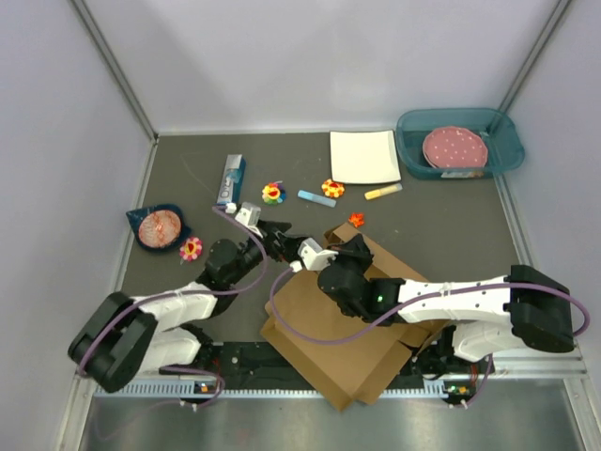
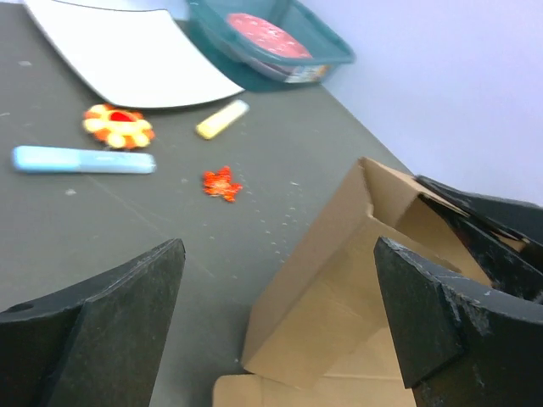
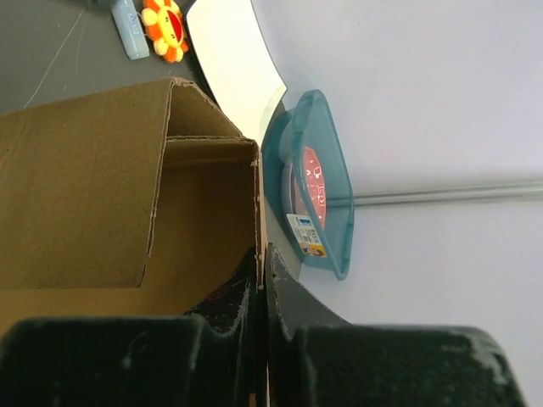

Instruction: Fold the paper box

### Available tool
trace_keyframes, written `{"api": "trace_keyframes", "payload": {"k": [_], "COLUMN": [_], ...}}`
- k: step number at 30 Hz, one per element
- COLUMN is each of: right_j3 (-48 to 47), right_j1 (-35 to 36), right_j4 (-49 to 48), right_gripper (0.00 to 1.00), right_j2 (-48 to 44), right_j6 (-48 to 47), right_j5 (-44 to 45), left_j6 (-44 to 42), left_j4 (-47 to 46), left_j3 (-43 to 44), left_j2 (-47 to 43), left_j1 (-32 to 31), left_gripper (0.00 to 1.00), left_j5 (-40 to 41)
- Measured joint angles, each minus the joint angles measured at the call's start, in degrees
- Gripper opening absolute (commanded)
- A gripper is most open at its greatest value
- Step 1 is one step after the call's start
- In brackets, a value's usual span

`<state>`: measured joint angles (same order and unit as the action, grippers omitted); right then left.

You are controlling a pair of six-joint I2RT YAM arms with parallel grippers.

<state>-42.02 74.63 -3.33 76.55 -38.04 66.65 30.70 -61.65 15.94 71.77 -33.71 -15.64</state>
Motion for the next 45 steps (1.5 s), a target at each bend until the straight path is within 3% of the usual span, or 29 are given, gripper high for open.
{"api": "trace_keyframes", "payload": {"k": [4, 8, 11, 16, 21, 29, 36, 45], "right_j3": [0.0, 0.0, 0.0, 0.0, 0.0, 0.0, 0.0, 0.4], "right_j1": [0.0, 0.0, 0.1, 0.1, 0.1, 0.3, 0.3, 0.1], "right_j4": [-0.2, -0.3, -0.3, -0.4, -0.4, -0.4, -0.9, -0.6], "right_gripper": [0.00, 0.00, 0.00, 0.00, 0.00, 0.00, 0.00, 0.00], "right_j2": [0.0, 0.0, 0.0, 0.0, 0.0, -0.5, -0.5, -0.4], "right_j6": [0.0, 0.0, -0.1, -0.1, -0.1, 0.1, 0.1, -0.1], "right_j5": [-0.2, -0.3, -0.3, -0.3, -0.3, -1.1, -1.7, -0.2], "left_j6": [-1.9, 4.3, 5.5, 2.1, -1.6, -3.9, -6.0, -8.3], "left_j4": [12.3, 28.5, 35.0, 36.3, 31.3, 12.2, -3.0, -7.8], "left_j3": [0.1, 1.7, 2.5, 2.8, 2.2, -7.5, -5.1, 0.8], "left_j2": [-7.8, -12.6, -14.4, -15.4, -8.6, -2.6, 7.1, 15.3], "left_j1": [-1.4, -0.5, 1.8, 1.6, -3.4, -8.5, -9.1, -10.7], "left_gripper": [0.99, 0.99, 0.95, 0.93, 0.90, 0.84, 0.79, 0.78], "left_j5": [11.9, 26.1, 27.1, 21.5, 15.9, 15.6, 14.5, 9.9]}}
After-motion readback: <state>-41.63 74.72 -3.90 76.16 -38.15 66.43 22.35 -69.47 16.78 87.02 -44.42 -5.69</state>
